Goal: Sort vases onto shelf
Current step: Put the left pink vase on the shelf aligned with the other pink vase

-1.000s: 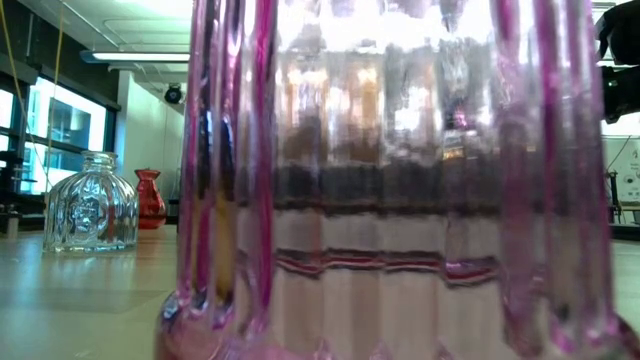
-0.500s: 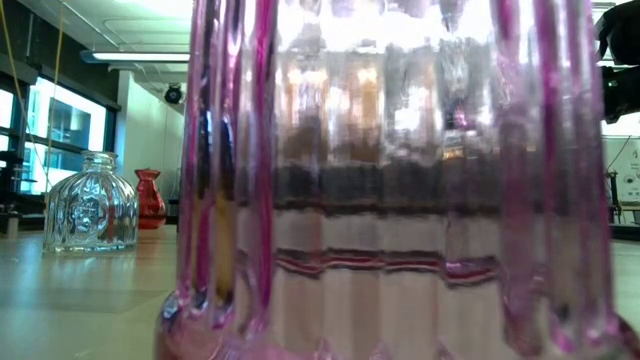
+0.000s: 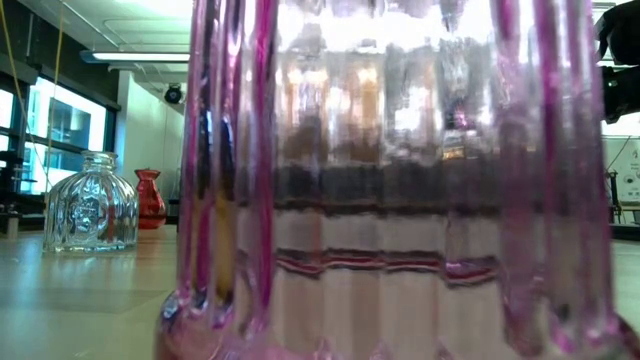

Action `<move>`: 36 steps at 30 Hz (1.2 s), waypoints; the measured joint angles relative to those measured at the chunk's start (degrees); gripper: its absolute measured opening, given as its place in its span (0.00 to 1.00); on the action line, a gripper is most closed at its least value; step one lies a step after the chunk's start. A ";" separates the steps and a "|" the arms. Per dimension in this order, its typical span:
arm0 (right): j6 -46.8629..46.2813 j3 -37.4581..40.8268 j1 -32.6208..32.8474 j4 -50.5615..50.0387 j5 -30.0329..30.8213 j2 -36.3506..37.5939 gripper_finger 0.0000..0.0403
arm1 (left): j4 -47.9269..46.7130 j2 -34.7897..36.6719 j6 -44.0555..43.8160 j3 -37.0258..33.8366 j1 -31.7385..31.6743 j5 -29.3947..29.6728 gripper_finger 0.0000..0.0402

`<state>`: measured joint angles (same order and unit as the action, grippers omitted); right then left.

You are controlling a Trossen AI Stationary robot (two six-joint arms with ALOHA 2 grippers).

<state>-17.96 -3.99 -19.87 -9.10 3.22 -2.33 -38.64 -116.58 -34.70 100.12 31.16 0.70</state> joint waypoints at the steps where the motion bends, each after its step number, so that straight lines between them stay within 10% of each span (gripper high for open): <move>1: 0.00 0.00 0.01 0.01 0.00 0.01 0.00 | -0.20 -0.47 -0.06 -0.02 0.05 -0.17 0.59; 24: 0.00 0.00 0.01 0.02 0.00 0.11 0.00 | 0.70 -2.74 0.79 0.07 -0.81 -3.01 0.58; 36: 0.00 0.00 0.00 0.00 0.00 0.07 0.00 | 0.27 -2.70 1.75 0.13 -1.21 -3.45 0.31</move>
<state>-17.96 -3.99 -19.87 -9.10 3.22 -2.26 -38.38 -119.28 -32.94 100.25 29.94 -2.74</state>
